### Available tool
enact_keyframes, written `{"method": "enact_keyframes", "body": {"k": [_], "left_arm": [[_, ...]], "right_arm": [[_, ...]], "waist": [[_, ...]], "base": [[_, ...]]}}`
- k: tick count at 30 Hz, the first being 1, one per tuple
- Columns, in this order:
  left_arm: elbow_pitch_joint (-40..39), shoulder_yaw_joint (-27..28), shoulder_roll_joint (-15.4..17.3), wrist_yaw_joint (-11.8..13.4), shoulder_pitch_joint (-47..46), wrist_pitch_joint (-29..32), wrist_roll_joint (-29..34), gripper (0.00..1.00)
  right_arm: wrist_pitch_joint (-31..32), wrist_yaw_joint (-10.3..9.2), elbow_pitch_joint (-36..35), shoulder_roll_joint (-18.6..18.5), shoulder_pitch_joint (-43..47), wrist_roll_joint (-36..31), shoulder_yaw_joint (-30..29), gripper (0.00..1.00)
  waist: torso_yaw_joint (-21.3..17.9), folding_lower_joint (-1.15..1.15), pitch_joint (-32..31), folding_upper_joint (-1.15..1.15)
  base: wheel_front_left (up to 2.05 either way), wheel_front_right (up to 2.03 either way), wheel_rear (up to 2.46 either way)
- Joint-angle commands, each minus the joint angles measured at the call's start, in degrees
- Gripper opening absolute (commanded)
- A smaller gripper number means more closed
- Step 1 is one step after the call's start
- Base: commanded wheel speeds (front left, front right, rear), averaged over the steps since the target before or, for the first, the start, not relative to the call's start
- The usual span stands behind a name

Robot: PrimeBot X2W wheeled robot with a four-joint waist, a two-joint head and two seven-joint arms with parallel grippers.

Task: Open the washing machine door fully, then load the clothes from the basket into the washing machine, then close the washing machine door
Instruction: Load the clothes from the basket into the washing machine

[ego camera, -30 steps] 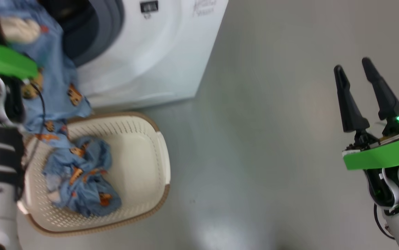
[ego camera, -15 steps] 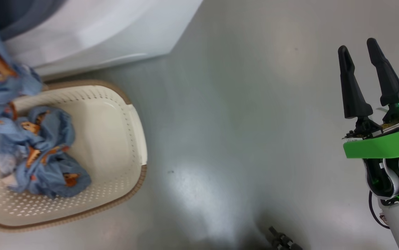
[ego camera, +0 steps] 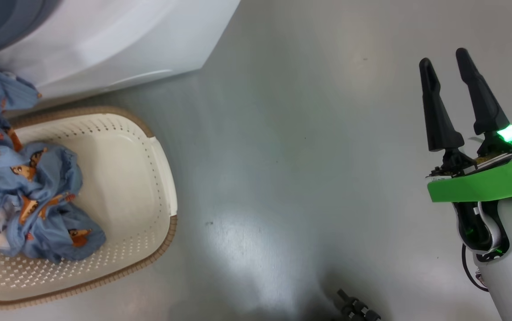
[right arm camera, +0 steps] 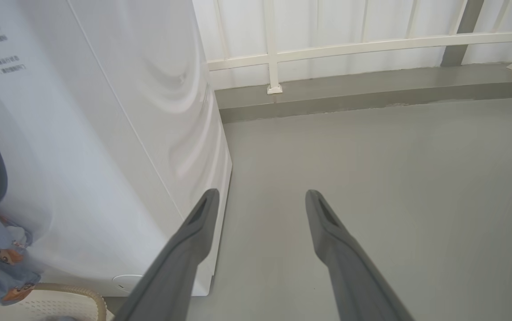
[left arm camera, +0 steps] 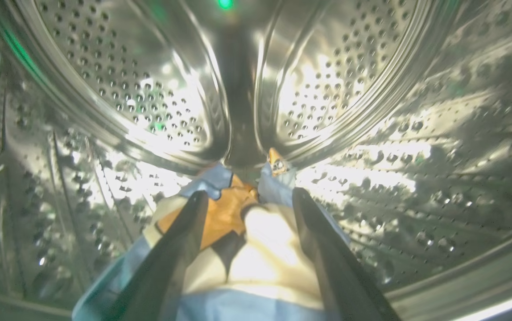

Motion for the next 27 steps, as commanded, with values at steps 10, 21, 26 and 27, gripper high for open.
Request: {"method": "enact_keyframes", "body": {"k": [10,21,26,27], "left_arm": [[9.32,-1.12,1.88,-1.94,0.87,1.11,-1.08,1.00],[2.20,-0.69,-2.82,-2.97,12.35,-1.02,-2.81,1.00],[-3.72,0.73,-5.45,-3.07,20.17,-1.04,-3.77,1.00],[-4.63,0.69,-5.77,-3.09,21.67,-1.04,-3.77,1.00]], "right_arm": [[-0.37,0.25,0.47,-0.47,1.15,-0.01,1.45,1.00],[-0.37,0.25,2.40,-1.47,2.30,0.09,2.68,1.00],[-0.37,0.25,3.94,-2.16,3.45,0.42,3.55,1.00],[-0.37,0.25,4.24,-2.28,3.66,0.50,3.79,1.00]], "waist": [[0.57,0.00,-5.40,0.00],[3.81,0.00,-14.13,0.00],[6.56,0.00,-18.40,0.00],[7.16,0.00,-19.23,0.00]], "base": [[0.00,0.00,0.00],[0.00,0.00,0.00],[0.00,0.00,0.00],[0.00,0.00,0.00]]}}
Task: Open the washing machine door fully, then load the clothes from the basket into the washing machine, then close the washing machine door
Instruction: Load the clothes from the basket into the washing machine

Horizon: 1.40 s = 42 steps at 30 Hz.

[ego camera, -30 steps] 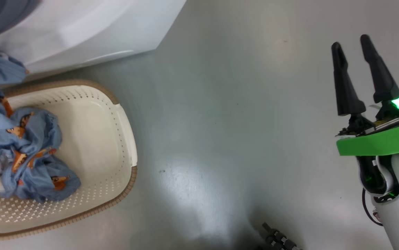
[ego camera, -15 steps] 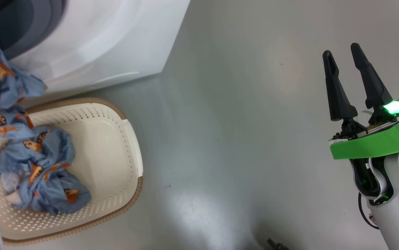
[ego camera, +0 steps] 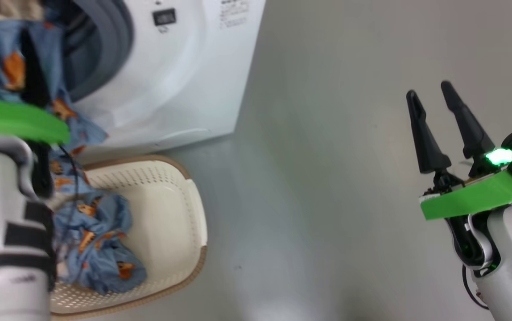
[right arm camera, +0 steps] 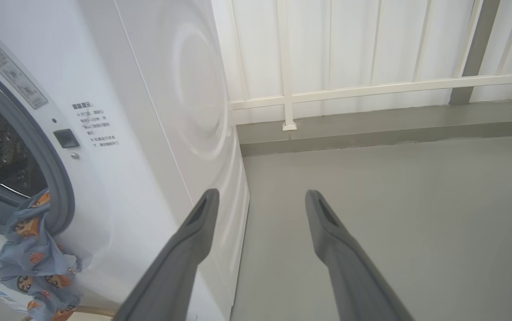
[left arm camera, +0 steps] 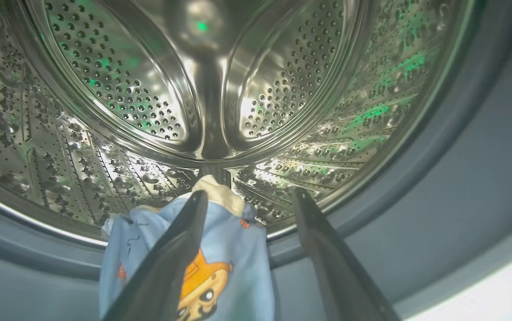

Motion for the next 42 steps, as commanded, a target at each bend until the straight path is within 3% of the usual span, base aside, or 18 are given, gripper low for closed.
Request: {"method": "enact_keyframes", "body": {"k": [1,16,31,42], "left_arm": [[-2.58,0.88,1.84,-0.33,2.69,-0.30,0.01,1.00],[-13.89,-0.37,-0.67,-0.37,22.30,-0.31,-1.72,1.00],[-25.82,2.11,-3.31,0.00,40.39,-0.31,2.25,1.00],[-30.77,3.01,-4.78,-0.08,45.12,-0.31,3.39,1.00]], "right_arm": [[-0.29,0.25,-0.76,-1.05,1.73,0.41,1.26,1.00],[-0.29,0.25,2.58,-1.32,6.39,0.80,2.13,1.00],[-0.29,0.25,4.34,-0.55,12.32,0.59,2.38,1.00],[-0.29,0.25,4.13,-0.45,14.09,-0.25,1.04,1.00]], "waist": [[3.75,0.01,-4.52,0.00],[9.30,0.01,-16.52,0.00],[11.01,0.01,-25.73,0.00],[11.91,0.01,-26.19,0.00]], "base": [[0.00,0.00,0.00],[0.00,0.00,0.00],[0.00,0.00,0.00],[0.00,0.00,0.00]]}}
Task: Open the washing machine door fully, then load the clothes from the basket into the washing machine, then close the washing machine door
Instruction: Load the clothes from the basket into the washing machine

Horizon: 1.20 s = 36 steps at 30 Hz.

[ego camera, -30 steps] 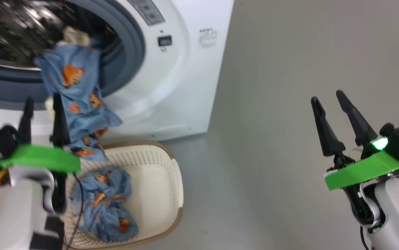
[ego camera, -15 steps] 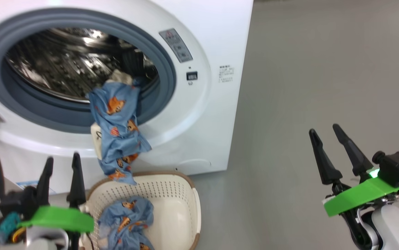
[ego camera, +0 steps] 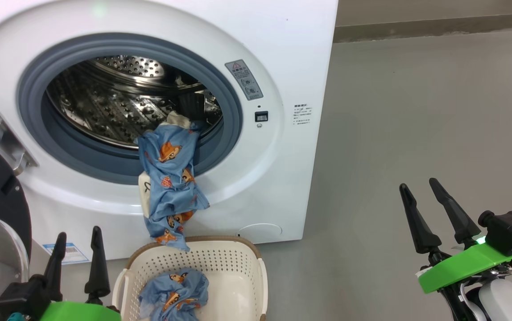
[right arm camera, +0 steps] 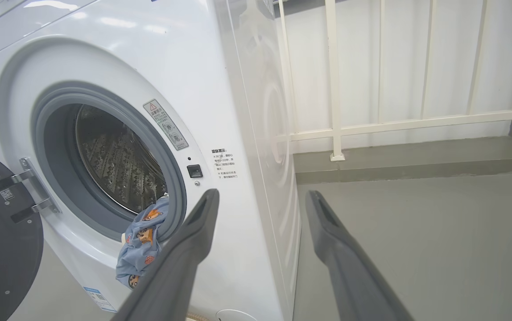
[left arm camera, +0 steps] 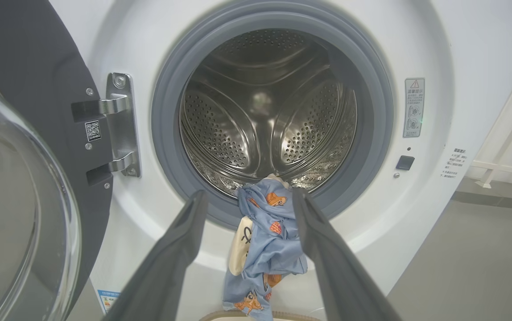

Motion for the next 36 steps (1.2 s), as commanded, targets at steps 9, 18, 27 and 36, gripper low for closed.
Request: {"method": "enact_keyframes", "body": {"k": [9,18,27,36], "left_arm": [[-2.06,1.69,0.39,-0.07,-0.77,-0.32,0.57,1.00],[-1.54,1.76,0.13,-0.13,-1.18,-0.33,0.51,1.00],[-0.48,1.67,0.04,-0.17,-1.85,-0.33,0.33,1.00],[2.46,0.74,0.07,0.42,-4.05,0.90,0.15,1.00]], "right_arm": [[-0.29,0.25,-1.32,-0.63,0.36,-0.95,-0.13,1.00],[-0.29,0.25,-1.17,-0.69,-0.14,-1.02,-0.05,1.00],[-0.29,0.25,-1.12,-0.72,-0.50,-0.81,-0.03,1.00],[-0.29,0.25,-1.53,-1.23,-2.02,-0.20,0.33,1.00]], "waist": [[-0.05,0.00,0.66,0.00],[-0.38,0.00,1.20,0.00],[-0.63,0.00,2.15,0.00],[-2.25,0.00,5.80,0.00]], "base": [[0.00,0.00,0.00],[0.00,0.00,0.00],[0.00,0.00,0.00],[0.00,0.00,0.00]]}}
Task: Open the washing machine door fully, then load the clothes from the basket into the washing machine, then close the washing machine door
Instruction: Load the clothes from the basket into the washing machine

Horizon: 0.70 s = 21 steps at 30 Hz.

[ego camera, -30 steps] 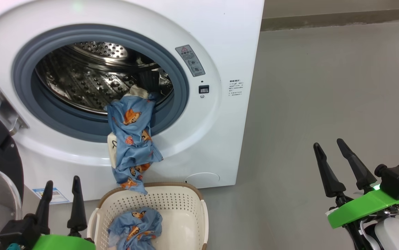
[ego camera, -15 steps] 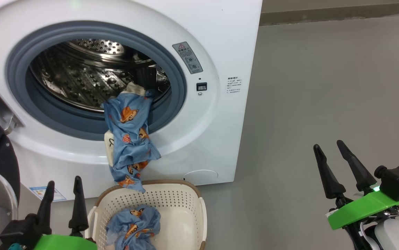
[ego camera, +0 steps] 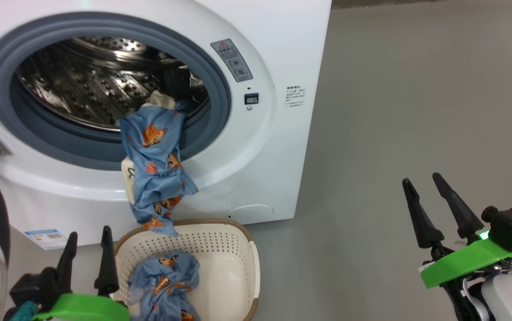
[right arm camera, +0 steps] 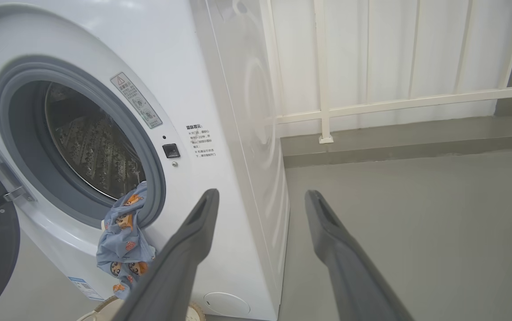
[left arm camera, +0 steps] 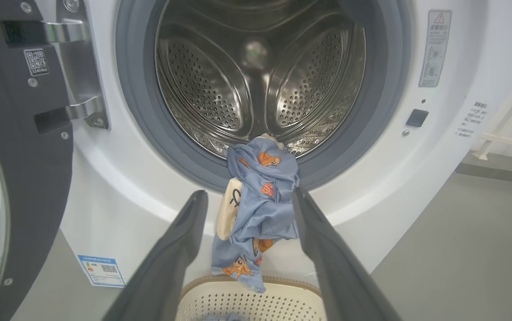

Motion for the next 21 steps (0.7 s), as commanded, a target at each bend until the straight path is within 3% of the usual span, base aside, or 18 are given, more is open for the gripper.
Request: {"method": "enact_keyframes", "body": {"k": [1,13,21], "left_arm": [[-0.61,1.39,0.91,0.35,-2.84,0.48,-0.01,1.00],[11.17,0.33,2.48,1.13,-15.41,5.15,-0.58,1.00],[20.80,0.30,4.98,0.50,-25.12,3.74,-1.50,1.00]], "right_arm": [[-0.29,0.25,-1.58,-1.21,-1.90,0.24,0.96,1.00],[-0.29,0.25,-3.76,-2.30,-6.14,0.64,0.30,1.00],[-0.29,0.25,-5.16,-2.34,-9.29,0.73,0.12,1.00]], "waist": [[-1.01,0.00,1.71,0.00],[-3.74,0.00,13.32,0.00],[-5.49,0.00,20.22,0.00]], "base": [[0.00,0.00,0.00],[0.00,0.00,0.00],[0.00,0.00,0.00]]}}
